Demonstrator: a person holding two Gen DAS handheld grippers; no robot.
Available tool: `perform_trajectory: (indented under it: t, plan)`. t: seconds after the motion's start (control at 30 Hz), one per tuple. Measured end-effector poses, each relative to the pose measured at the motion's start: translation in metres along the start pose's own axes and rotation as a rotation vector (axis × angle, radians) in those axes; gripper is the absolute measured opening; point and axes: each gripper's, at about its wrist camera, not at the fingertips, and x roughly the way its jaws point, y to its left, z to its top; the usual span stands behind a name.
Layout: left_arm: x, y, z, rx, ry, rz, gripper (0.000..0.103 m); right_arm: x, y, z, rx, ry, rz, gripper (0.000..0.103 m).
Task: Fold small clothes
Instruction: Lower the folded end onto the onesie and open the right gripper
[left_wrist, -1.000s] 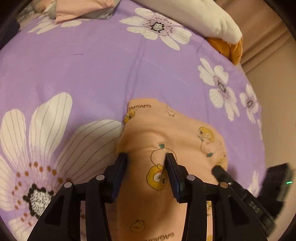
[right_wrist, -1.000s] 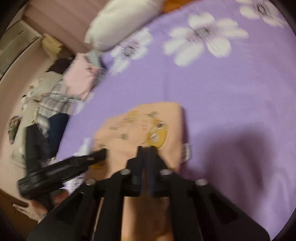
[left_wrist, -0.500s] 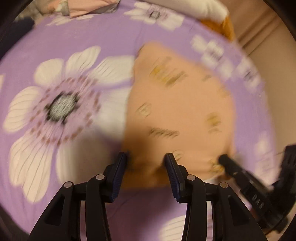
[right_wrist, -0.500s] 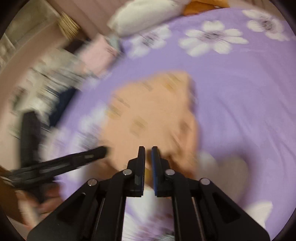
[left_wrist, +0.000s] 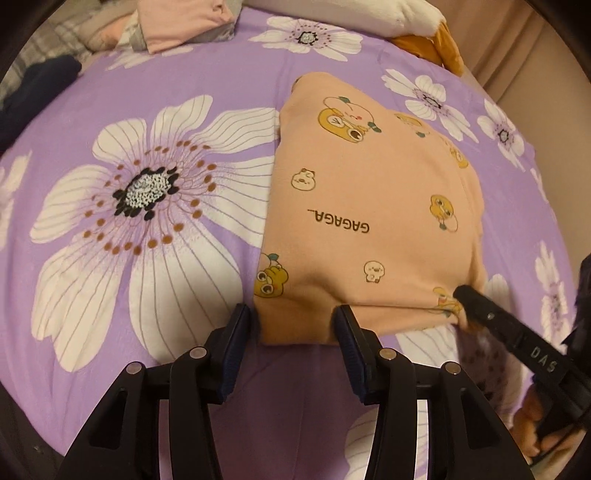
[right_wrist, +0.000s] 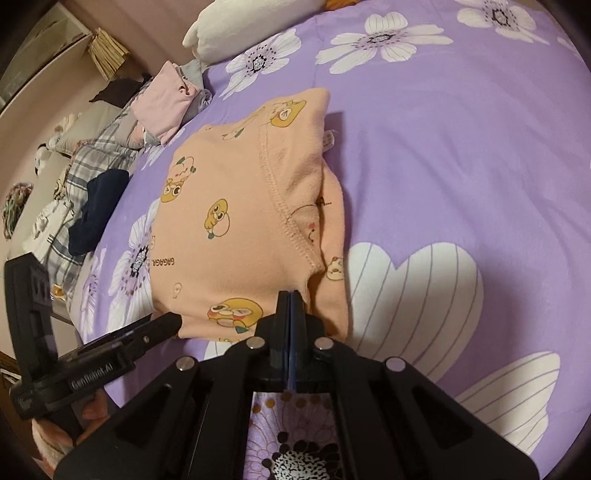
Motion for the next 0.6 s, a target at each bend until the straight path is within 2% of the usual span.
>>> perform_trajectory:
  t: [0.1, 0.3, 0.43, 0.57, 0.6]
  plan:
    - [0.003, -0.005, 0.002, 0.015, -0.004, 0.026, 0.048, 0.002, 0.001, 0.002, -0.01, 0.0, -0.014, 0.0]
    - [0.004, -0.006, 0.007, -0.011, -0.007, 0.023, 0.048, 0.003, -0.002, 0.005, -0.006, 0.002, -0.004, 0.0]
    - [0.002, -0.011, 0.006, 0.006, -0.021, 0.045, 0.048, 0.002, -0.003, 0.004, 0.0, 0.001, 0.002, 0.0]
    - [-0.018, -0.01, 0.011, 0.005, -0.02, 0.032, 0.048, -0.005, 0.002, 0.007, -0.008, 0.004, 0.001, 0.002]
    - [-0.033, -0.011, 0.012, 0.025, -0.042, 0.013, 0.048, -0.012, 0.004, 0.01, 0.005, 0.003, -0.014, 0.007]
